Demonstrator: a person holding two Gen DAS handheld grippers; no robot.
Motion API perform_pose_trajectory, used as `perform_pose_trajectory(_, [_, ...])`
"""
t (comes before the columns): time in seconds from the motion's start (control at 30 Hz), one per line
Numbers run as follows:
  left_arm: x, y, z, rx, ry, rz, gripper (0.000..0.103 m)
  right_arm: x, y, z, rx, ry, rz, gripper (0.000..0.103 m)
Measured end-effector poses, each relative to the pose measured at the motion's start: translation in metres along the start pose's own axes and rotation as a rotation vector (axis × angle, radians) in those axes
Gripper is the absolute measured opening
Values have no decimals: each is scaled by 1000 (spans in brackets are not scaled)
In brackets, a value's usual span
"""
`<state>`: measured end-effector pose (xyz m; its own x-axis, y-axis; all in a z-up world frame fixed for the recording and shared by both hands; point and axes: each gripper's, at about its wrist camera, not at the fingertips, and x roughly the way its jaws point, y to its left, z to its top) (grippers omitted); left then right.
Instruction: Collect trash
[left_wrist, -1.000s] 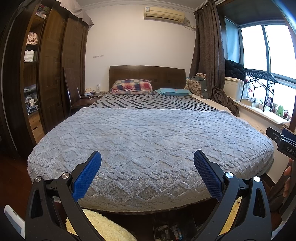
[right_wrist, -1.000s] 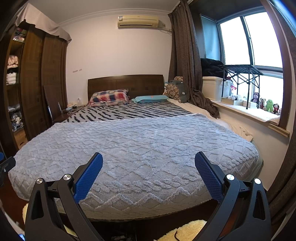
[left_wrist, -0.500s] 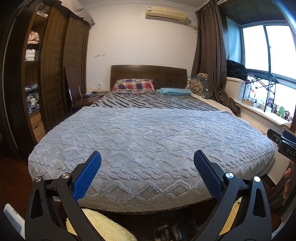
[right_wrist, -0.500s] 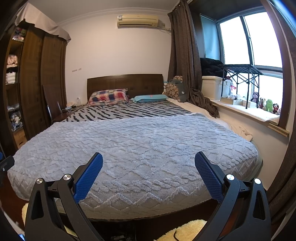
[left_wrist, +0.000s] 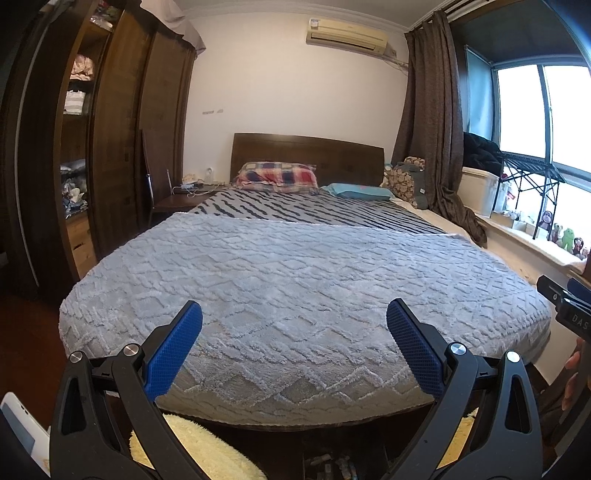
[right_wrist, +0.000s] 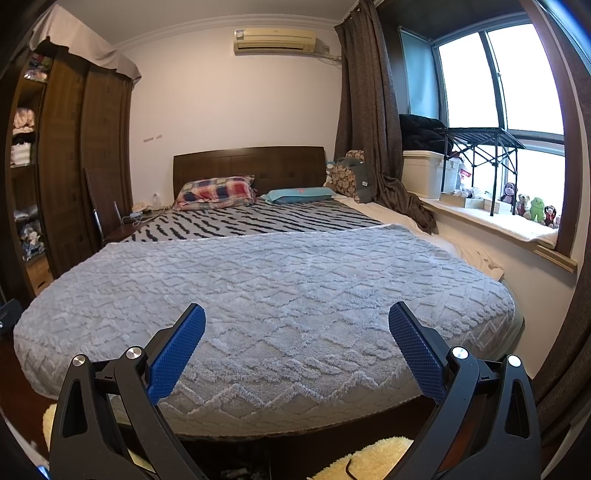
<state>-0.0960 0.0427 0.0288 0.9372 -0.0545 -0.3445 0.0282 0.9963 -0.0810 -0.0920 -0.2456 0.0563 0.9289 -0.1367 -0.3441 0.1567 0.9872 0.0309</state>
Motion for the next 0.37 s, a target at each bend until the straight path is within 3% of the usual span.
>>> perform_pose_trajectory(0.37, [6, 2, 1, -9, 20, -16, 95, 3, -1, -2, 1, 4, -6, 100])
